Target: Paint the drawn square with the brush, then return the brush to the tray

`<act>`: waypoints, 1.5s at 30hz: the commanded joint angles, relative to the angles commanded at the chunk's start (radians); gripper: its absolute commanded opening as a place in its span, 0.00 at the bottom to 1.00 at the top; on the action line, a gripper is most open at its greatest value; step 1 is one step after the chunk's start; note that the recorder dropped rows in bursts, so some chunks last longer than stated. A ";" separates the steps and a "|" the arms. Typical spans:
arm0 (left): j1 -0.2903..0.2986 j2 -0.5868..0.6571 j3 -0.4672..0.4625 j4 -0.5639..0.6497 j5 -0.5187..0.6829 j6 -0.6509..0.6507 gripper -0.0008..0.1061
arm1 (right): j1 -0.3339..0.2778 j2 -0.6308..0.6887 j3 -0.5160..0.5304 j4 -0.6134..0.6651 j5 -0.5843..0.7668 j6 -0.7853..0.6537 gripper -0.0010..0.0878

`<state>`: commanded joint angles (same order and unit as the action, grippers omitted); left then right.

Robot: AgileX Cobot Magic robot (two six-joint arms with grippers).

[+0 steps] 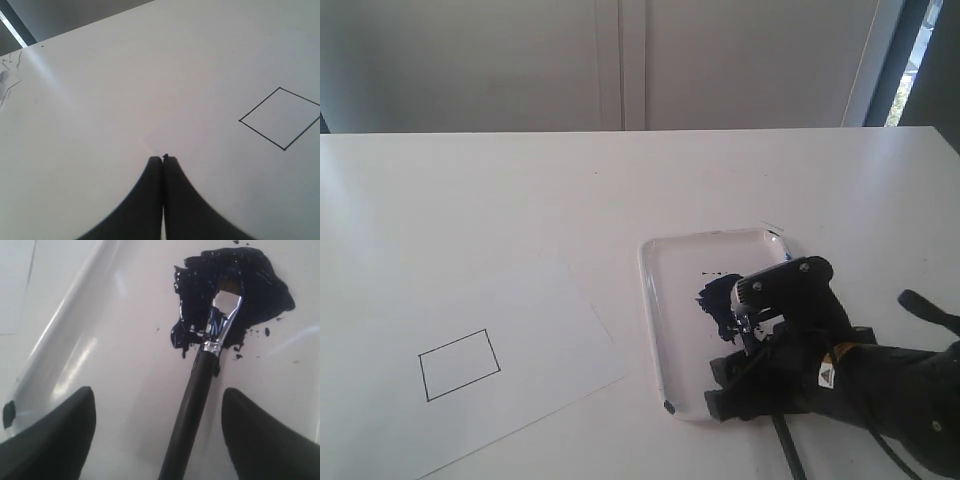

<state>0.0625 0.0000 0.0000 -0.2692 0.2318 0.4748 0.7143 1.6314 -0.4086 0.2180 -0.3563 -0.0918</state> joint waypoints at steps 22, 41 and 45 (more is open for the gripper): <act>0.000 0.000 0.000 0.000 0.000 0.000 0.02 | 0.000 0.083 0.000 0.059 0.003 -0.043 0.59; 0.000 0.000 0.000 0.033 -0.003 0.000 0.02 | 0.000 0.085 0.000 0.058 0.003 -0.043 0.59; 0.000 0.000 0.000 0.026 0.002 -0.008 0.02 | 0.000 0.085 0.000 0.058 0.003 -0.043 0.59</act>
<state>0.0625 0.0000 0.0000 -0.2433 0.2339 0.4667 0.7143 1.7164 -0.4086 0.2763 -0.3535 -0.1345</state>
